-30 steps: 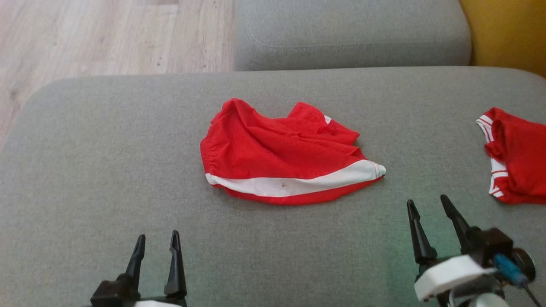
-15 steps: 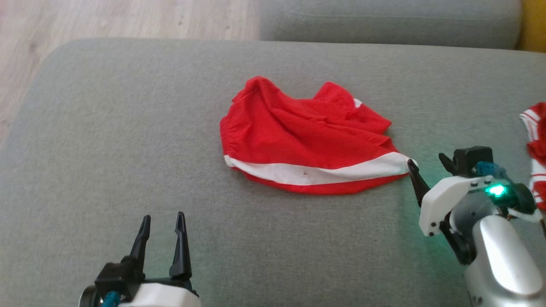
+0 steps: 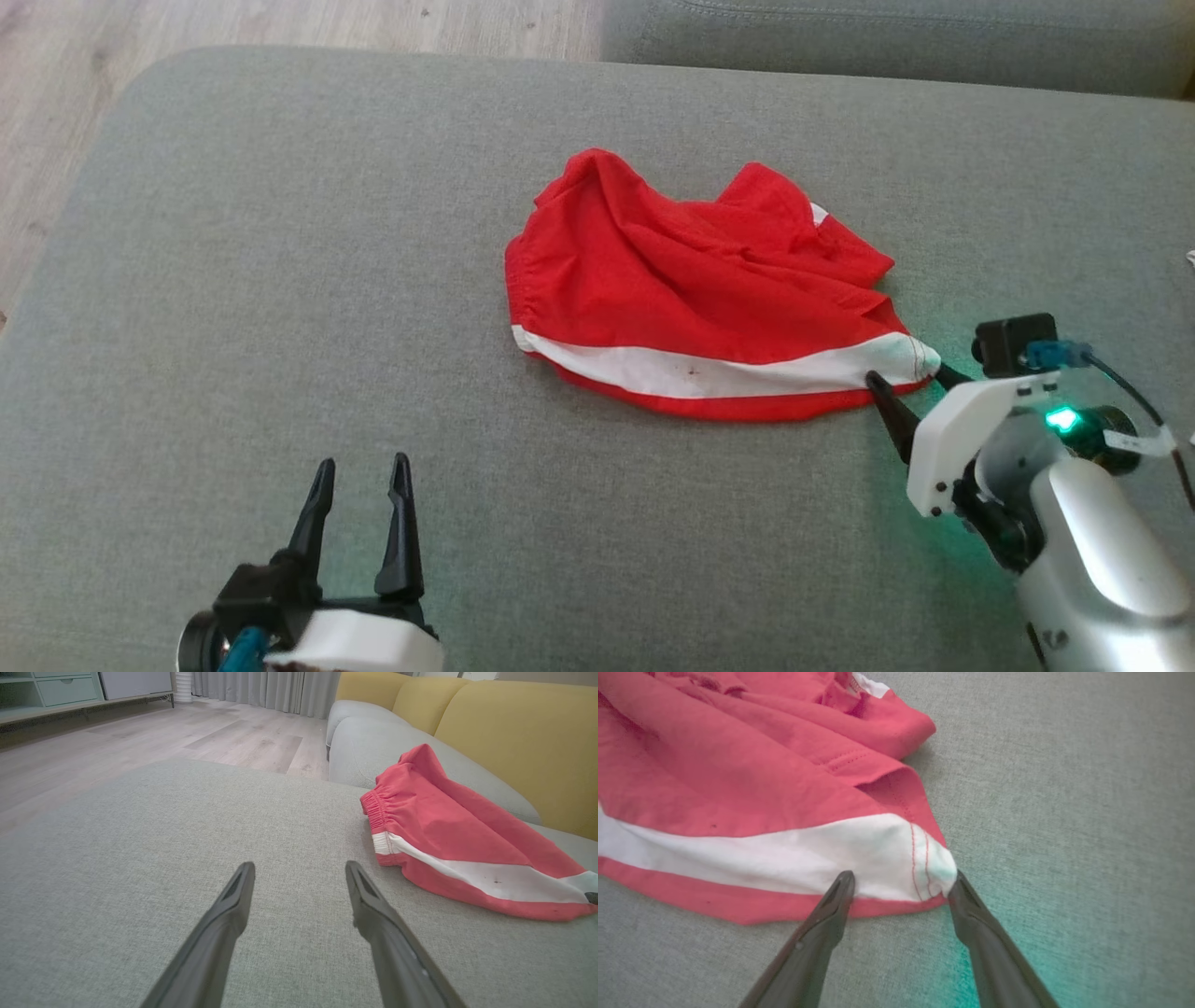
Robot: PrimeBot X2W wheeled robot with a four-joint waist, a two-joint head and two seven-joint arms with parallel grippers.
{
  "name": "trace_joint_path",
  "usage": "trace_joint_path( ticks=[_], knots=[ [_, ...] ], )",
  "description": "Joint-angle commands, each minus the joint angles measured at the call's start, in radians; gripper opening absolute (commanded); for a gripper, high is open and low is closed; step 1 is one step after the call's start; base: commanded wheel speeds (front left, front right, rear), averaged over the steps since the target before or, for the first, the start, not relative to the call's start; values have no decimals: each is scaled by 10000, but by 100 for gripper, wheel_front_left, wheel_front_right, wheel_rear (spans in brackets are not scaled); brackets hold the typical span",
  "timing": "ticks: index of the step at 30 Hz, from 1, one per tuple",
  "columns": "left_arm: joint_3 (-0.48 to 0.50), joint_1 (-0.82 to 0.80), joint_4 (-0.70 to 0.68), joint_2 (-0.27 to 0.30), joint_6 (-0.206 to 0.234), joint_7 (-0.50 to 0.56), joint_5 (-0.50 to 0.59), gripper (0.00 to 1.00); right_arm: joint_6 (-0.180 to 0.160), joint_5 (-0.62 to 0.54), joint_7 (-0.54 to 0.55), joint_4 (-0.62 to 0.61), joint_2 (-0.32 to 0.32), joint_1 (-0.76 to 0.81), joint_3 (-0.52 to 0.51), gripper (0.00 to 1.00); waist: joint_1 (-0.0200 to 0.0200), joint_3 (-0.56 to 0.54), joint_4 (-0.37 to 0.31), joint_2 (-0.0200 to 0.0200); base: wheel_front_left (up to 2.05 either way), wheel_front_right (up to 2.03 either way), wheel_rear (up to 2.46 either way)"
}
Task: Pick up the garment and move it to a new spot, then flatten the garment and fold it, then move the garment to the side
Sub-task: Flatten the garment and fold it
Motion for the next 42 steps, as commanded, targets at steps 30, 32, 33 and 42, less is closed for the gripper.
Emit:
trace_joint_path(
  ticks=[30, 32, 33, 42],
  knots=[
    [-590, -2442, 1437, -432, -1492, 993, 67, 100, -7, 1081, -1107, 495, -600, -1457, 1758, 0, 0, 77, -395, 0, 0, 0, 0],
    [-698, -2948, 2110, -586, -1763, 1221, 5, 100, -7, 1077, -1142, 516, -585, -1515, 1770, 0, 0, 132, -521, 0, 0, 0, 0],
    [-701, -3169, 2436, -670, -1868, 1292, -57, 100, -7, 1068, -1159, 524, -581, -1550, 1769, 0, 0, 164, -586, 0, 0, 0, 0],
    [-310, -4725, 5041, -1130, -2616, 1125, -616, 100, -7, 1001, -1286, 485, -497, -1920, 1725, 0, 0, 653, -1062, 0, 0, 0, 0]
  ],
)
